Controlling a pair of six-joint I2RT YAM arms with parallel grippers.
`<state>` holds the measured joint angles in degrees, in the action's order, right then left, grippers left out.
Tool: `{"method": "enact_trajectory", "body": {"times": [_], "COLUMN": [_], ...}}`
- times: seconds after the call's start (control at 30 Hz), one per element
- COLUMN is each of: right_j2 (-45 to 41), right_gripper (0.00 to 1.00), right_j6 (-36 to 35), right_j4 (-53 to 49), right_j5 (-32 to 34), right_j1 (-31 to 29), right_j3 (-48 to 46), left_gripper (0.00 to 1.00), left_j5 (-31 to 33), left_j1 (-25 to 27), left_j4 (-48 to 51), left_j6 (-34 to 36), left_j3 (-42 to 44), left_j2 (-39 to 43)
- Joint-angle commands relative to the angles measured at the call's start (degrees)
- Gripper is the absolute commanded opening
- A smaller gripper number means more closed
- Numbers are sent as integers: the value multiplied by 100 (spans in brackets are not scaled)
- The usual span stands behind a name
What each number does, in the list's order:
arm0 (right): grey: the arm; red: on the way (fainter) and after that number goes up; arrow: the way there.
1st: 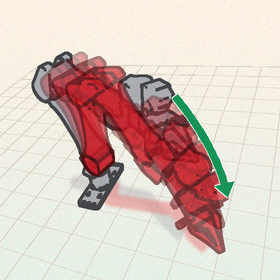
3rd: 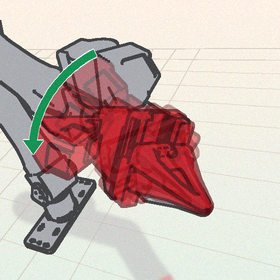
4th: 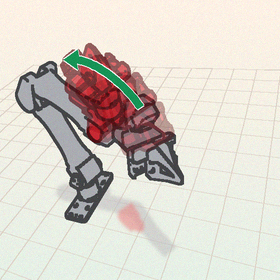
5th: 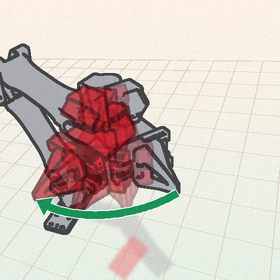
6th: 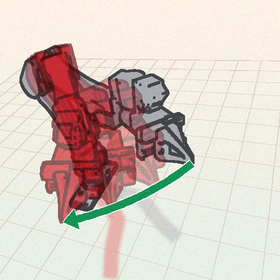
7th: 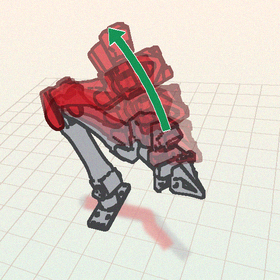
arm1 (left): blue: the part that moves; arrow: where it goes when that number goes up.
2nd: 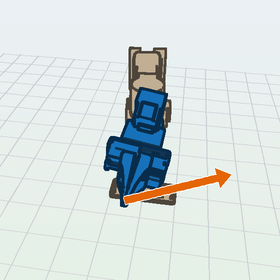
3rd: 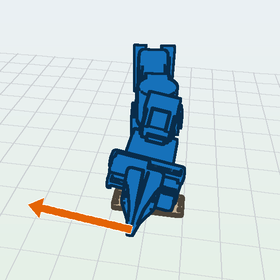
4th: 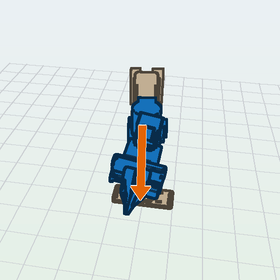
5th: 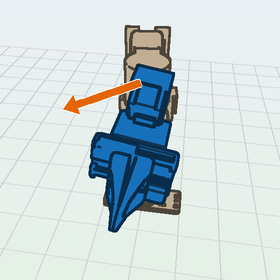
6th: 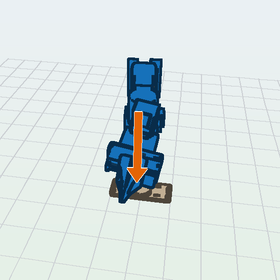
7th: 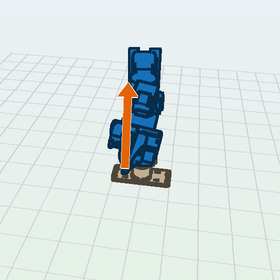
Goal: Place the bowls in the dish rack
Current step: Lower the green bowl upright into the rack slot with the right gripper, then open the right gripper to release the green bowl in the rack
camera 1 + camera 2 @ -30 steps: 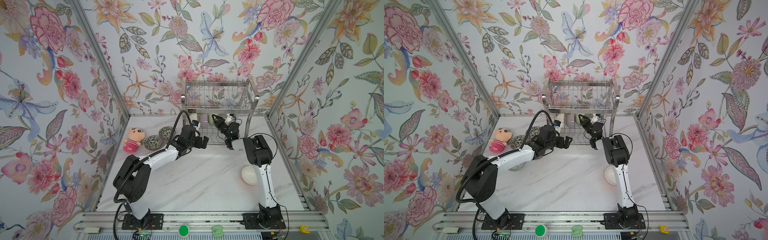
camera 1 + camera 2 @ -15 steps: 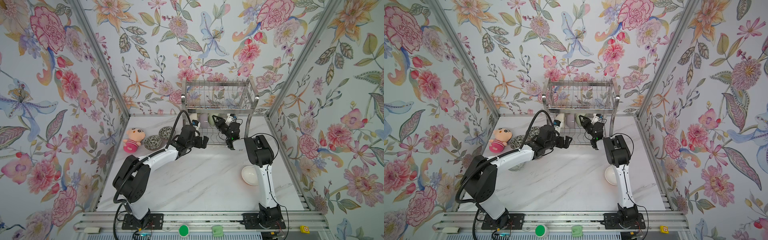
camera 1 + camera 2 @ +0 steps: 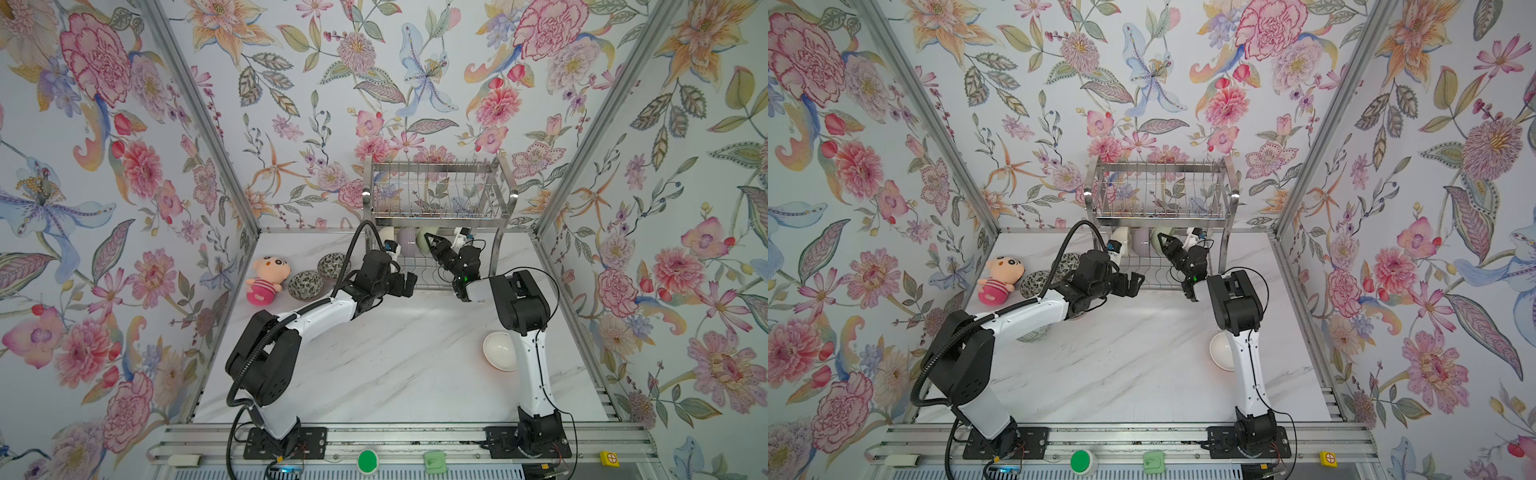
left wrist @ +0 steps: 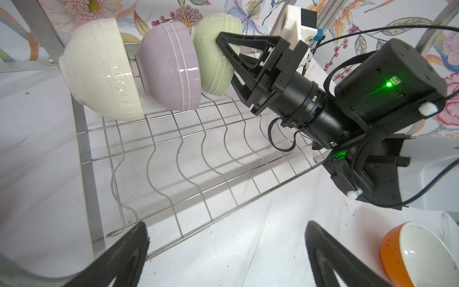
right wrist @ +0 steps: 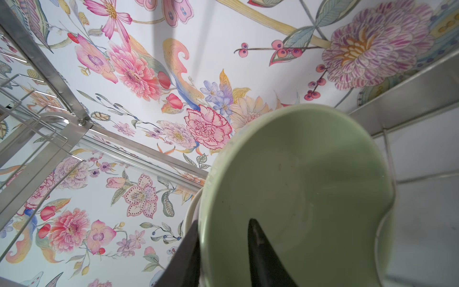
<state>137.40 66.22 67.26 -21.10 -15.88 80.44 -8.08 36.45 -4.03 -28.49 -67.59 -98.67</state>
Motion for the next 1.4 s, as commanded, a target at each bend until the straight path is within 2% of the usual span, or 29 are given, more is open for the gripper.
{"method": "enact_trajectory", "body": {"times": [0.0, 0.83, 1.37], "right_j2": [-281, -756, -1203], "right_gripper": [35, 39, 40], "right_j6": [-126, -388, -1008], "right_j4": [-143, -231, -772], "right_j5": [-27, -9, -82], "right_j1": [74, 103, -33], "right_j3": [-133, -477, -729], "left_gripper": [99, 99, 99], "left_j5": [148, 262, 344], "left_j1": [38, 151, 170], "left_j4": [45, 131, 174], "left_j6": [-65, -60, -27], "left_j3": [-20, -39, -9], "left_j2": [171, 296, 388]}}
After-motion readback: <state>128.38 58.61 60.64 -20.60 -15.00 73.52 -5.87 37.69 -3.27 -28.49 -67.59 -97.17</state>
